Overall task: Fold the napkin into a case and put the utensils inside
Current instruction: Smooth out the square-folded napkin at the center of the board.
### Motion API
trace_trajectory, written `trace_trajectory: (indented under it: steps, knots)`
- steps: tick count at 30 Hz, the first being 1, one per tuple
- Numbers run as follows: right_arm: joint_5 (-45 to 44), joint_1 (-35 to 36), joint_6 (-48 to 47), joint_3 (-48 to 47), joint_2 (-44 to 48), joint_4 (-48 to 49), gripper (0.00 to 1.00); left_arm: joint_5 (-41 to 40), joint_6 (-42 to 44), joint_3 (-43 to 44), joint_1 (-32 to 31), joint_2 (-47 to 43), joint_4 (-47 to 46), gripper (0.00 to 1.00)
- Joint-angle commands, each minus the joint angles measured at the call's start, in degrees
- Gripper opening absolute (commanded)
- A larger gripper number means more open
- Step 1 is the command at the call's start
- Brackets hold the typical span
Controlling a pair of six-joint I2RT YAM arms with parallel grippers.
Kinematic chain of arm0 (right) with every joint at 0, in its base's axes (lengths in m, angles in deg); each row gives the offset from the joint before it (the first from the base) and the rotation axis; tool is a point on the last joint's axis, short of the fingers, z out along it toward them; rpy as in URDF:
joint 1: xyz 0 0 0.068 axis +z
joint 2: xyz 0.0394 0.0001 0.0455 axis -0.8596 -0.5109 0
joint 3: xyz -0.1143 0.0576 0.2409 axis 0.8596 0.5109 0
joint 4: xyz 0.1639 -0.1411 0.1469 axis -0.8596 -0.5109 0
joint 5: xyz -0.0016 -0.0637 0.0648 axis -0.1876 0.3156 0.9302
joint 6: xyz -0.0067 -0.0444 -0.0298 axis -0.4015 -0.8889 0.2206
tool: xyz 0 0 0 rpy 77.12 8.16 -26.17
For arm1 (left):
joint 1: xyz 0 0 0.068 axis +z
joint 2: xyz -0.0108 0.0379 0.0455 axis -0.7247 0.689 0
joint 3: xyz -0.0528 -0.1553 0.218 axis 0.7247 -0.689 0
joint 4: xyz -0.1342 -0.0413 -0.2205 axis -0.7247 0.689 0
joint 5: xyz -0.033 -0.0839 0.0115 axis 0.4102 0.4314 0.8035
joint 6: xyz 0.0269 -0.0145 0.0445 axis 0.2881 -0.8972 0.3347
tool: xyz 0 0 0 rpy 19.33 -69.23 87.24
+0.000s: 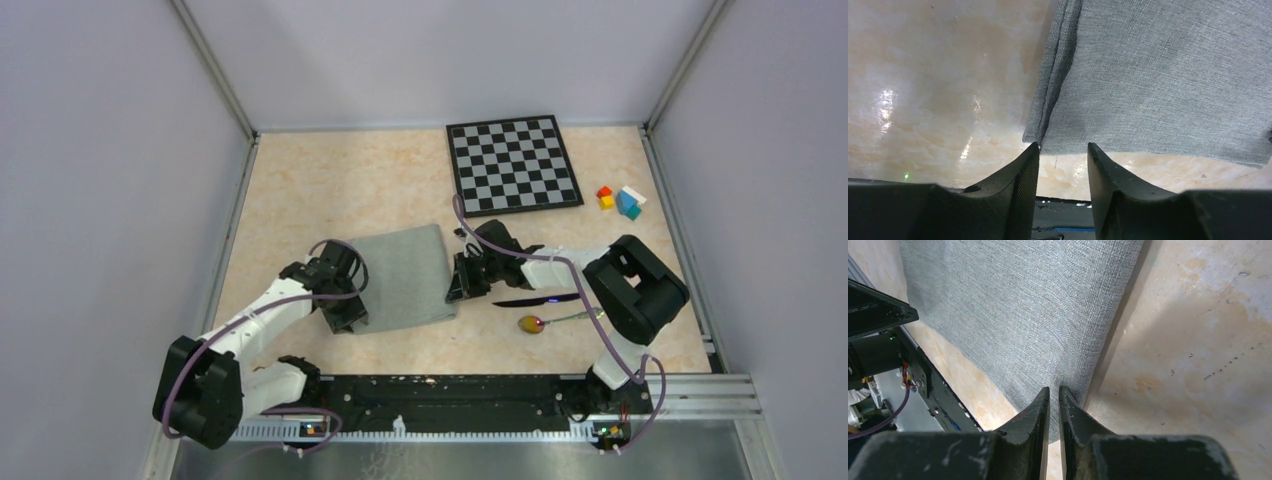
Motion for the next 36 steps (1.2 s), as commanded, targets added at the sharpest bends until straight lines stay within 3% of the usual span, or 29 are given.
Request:
trace_trajectory:
  steps: [1,8,20,28,36]
  knots:
    - [0.76,-0.31,-1.07,-0.78,2.11,1.38,0.11,-2.11,-1.36,-0.34,-0.39,1.2,-1.16,0.49]
    - [0.95,-0.29,-0.72,0.24,2.23,2.17,0.1,-3.04,-2.02,-1.18,-0.81,1.28,-1.64,0.49]
    - [1.34,-0.29,-0.48,0.91,3.29,2.28,0.09,-5.14,-2.19,-1.52,-1.06,1.6,-2.55,0.32]
    - [1.62,-0.25,-0.4,1.22,3.14,2.68,0.09,-5.0,-2.37,-0.26,-1.32,0.58,-0.47,0.42]
    - [1.94,-0.24,-0.02,1.61,3.19,3.3,0.09,-4.78,-2.99,-0.22,-1.67,-0.41,-0.34,0.36]
